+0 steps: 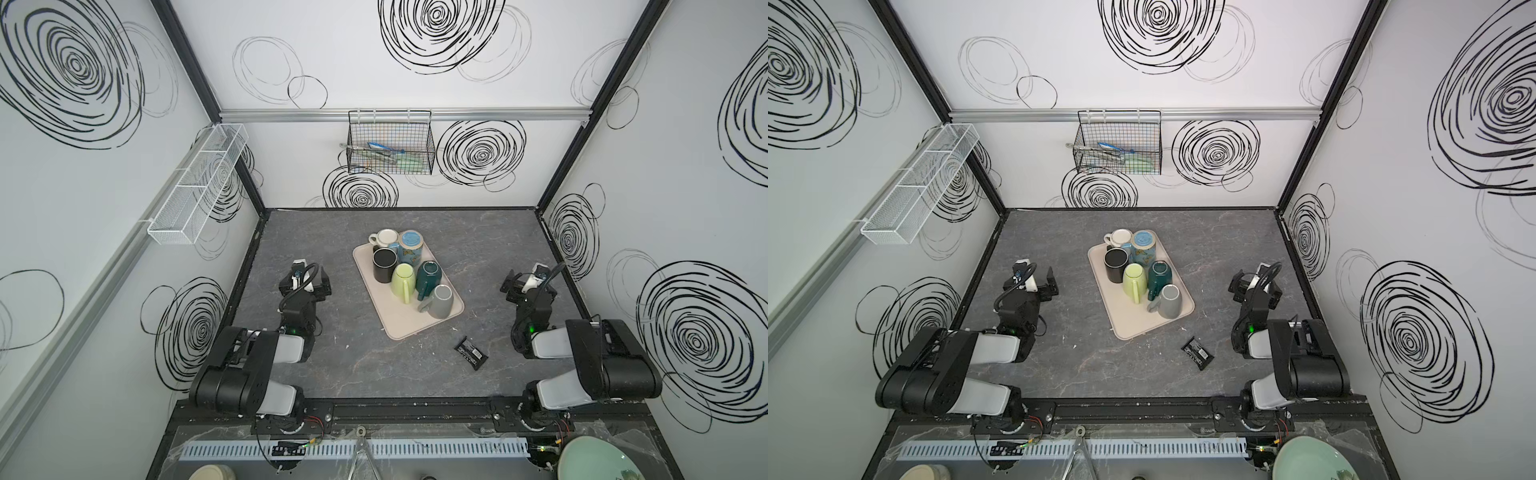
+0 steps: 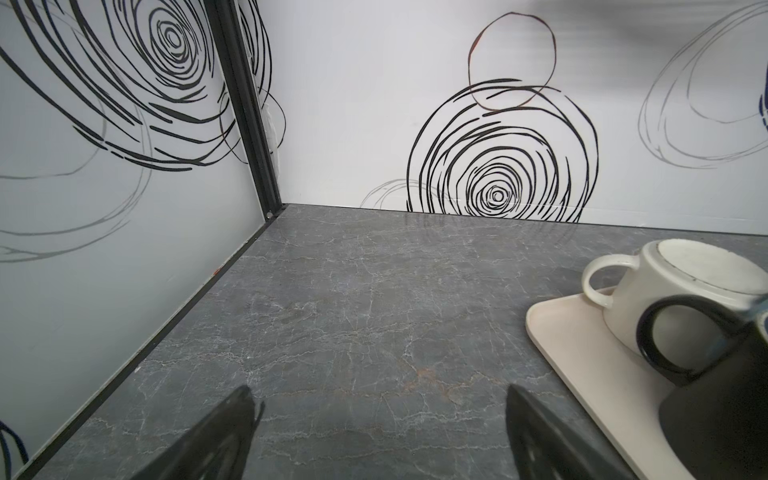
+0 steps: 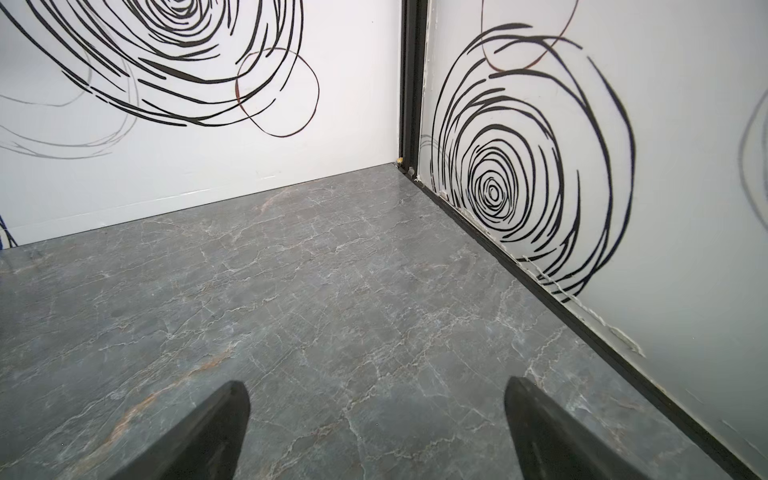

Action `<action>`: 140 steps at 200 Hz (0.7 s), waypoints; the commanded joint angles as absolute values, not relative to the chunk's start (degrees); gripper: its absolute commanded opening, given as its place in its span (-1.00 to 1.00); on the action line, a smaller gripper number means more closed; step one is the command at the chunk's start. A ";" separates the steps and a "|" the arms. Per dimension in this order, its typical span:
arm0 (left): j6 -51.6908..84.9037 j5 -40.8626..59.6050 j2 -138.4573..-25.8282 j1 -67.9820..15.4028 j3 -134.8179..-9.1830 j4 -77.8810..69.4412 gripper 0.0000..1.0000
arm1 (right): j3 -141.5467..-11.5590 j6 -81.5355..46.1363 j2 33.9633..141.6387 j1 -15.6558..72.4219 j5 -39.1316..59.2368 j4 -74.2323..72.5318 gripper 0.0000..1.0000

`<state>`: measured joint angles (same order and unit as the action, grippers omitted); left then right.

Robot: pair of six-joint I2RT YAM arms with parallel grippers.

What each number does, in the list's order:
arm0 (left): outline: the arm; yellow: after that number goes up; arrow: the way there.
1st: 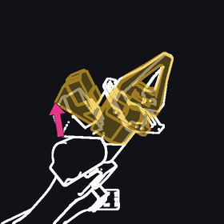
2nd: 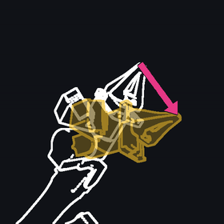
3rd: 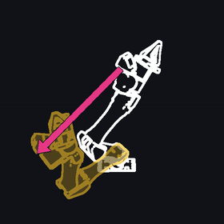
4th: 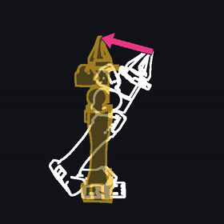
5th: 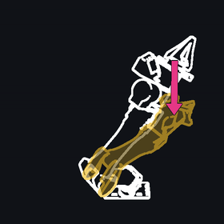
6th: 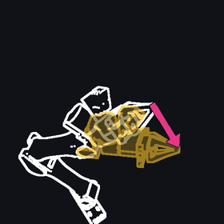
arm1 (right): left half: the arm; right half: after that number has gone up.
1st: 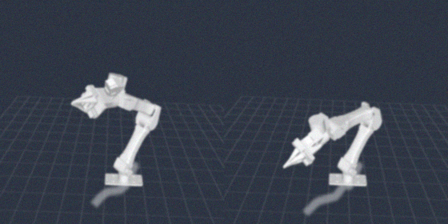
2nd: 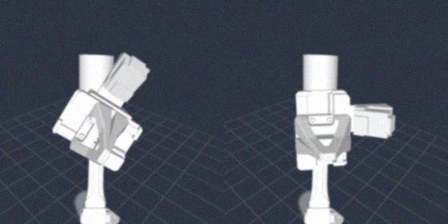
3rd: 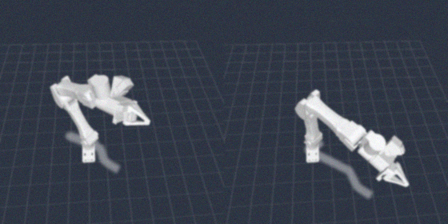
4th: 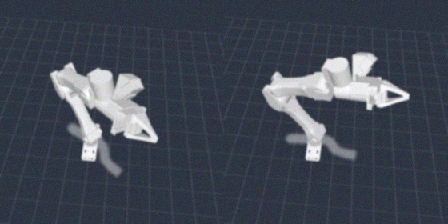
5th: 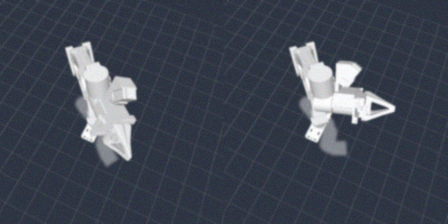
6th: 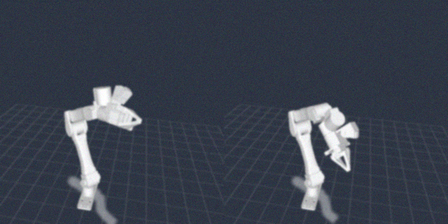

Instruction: Turn the mug right side up

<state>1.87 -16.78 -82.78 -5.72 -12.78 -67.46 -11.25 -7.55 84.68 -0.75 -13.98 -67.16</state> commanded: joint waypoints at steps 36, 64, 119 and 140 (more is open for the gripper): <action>1.15 -16.25 -83.11 -5.58 -13.42 -71.62 0.92 | -11.25 -7.77 83.69 -0.51 -14.94 -68.29 1.00; 2.65 -11.40 -82.75 -2.98 -13.45 -70.84 0.92 | -11.25 -7.82 83.68 -0.53 -14.89 -68.33 1.00; 2.24 -12.23 -82.71 -3.55 -13.41 -71.00 0.92 | -11.25 -7.81 83.75 -0.53 -14.90 -68.34 1.00; 1.84 -19.47 -81.64 -5.72 -15.86 -65.55 0.92 | -11.89 -8.24 83.89 -1.84 -12.52 -67.31 1.00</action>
<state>2.33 -13.15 -82.76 -3.84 -12.80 -67.33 -11.25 -7.62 84.68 -0.91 -13.80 -67.13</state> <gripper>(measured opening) 0.959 0.999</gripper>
